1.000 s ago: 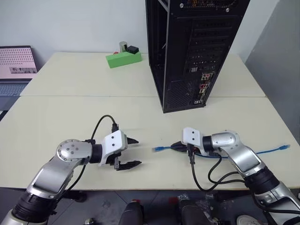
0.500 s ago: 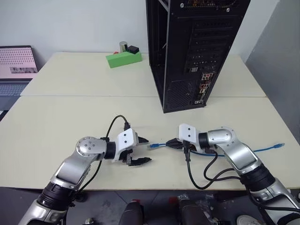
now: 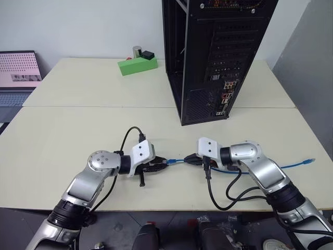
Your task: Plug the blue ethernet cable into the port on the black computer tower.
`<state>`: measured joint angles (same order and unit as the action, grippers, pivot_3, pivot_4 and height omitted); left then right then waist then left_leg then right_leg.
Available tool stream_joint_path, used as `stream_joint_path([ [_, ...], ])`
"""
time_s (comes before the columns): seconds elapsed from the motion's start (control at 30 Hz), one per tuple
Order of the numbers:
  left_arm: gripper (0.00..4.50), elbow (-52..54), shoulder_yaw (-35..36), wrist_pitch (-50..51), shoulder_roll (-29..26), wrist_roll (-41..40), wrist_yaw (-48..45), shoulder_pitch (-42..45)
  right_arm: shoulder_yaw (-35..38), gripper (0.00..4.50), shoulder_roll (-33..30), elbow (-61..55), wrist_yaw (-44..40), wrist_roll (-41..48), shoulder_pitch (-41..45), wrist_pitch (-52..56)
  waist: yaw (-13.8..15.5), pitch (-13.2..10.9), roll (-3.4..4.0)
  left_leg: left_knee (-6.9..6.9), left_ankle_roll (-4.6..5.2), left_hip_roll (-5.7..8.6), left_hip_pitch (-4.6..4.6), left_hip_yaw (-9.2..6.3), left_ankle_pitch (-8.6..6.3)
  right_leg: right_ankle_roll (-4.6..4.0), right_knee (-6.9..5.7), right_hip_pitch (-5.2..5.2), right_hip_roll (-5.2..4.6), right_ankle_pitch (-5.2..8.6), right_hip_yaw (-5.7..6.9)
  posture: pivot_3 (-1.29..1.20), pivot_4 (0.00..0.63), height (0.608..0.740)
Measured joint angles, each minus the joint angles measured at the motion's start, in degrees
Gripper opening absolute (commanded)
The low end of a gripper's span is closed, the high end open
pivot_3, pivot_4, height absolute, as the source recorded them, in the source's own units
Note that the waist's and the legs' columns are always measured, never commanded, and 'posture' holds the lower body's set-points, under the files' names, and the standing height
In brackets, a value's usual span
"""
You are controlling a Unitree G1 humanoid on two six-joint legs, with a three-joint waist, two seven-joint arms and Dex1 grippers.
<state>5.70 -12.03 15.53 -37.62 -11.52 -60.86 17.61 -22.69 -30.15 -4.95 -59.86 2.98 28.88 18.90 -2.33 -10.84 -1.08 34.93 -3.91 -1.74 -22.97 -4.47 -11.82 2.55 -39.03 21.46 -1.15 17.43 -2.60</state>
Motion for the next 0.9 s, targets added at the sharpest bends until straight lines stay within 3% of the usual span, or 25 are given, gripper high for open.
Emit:
stream_joint_path([
  [0.13, 0.25, -0.7, 0.0, -0.8, 0.3, 0.2, 0.0, 0.0, 0.0, 0.00, 0.0, 0.0, 0.0, -0.3, 0.0, -0.1, 0.0, 0.0, 0.00, 0.00, 0.00, 0.00, 0.00, 0.00, 0.00, 0.00, 0.00, 0.00, 0.00, 0.00, 0.01, 0.00, 0.150, 0.740],
  [0.37, 0.25, -1.7, 0.0, -3.5, 0.4, 0.7, 0.0, 0.0, 0.0, 1.45, -1.3, 0.0, -1.3, -0.4, 0.4, -0.1, 0.0, 0.0, 0.00, 0.00, 0.00, 0.00, 0.00, 0.00, 0.00, 0.00, 0.00, 0.00, 0.00, 0.00, 0.01, 0.00, 0.150, 0.740],
  [0.47, 0.25, -1.8, 0.0, -5.0, 0.4, 1.2, -0.1, 0.0, 0.4, 2.26, -2.7, 0.0, -2.4, 0.5, 0.4, 0.2, 0.0, 0.0, 0.00, 0.00, 0.00, 0.00, 0.00, 0.00, 0.00, 0.00, 0.00, 0.00, 0.00, 0.00, 0.00, 0.00, 0.150, 0.740],
  [0.6, 0.25, -2.7, 0.1, -11.1, 0.6, 1.8, -0.1, -0.2, 5.1, 3.18, -6.2, -1.0, -5.5, 5.7, 0.3, 5.3, 0.3, 0.0, 0.00, 0.01, 0.00, 0.02, -0.02, 0.00, 0.00, 0.00, 0.02, -0.01, -0.03, 0.00, 0.00, 0.00, 0.150, 0.740],
  [0.77, 0.25, -7.0, 0.0, -28.5, 1.1, 8.1, 2.8, 0.0, 10.5, 3.19, -5.9, -5.2, -6.4, 15.7, 0.3, 17.2, 0.3, 0.0, 0.00, 0.00, 0.00, -0.01, 0.01, -0.01, 0.00, -0.01, 0.00, -0.01, 0.00, -0.01, 0.00, 0.00, 0.150, 0.740],
  [0.9, 0.25, -14.0, 0.0, -48.8, 0.8, 16.6, 8.3, 0.8, 12.4, 3.19, -3.9, -7.0, -5.0, 21.8, -0.1, 25.0, 0.6, 0.0, 0.00, 0.01, 0.00, 0.03, -0.01, -0.01, 0.00, -0.01, 0.02, -0.01, -0.04, -0.01, 0.00, 0.00, 0.150, 0.740],
])
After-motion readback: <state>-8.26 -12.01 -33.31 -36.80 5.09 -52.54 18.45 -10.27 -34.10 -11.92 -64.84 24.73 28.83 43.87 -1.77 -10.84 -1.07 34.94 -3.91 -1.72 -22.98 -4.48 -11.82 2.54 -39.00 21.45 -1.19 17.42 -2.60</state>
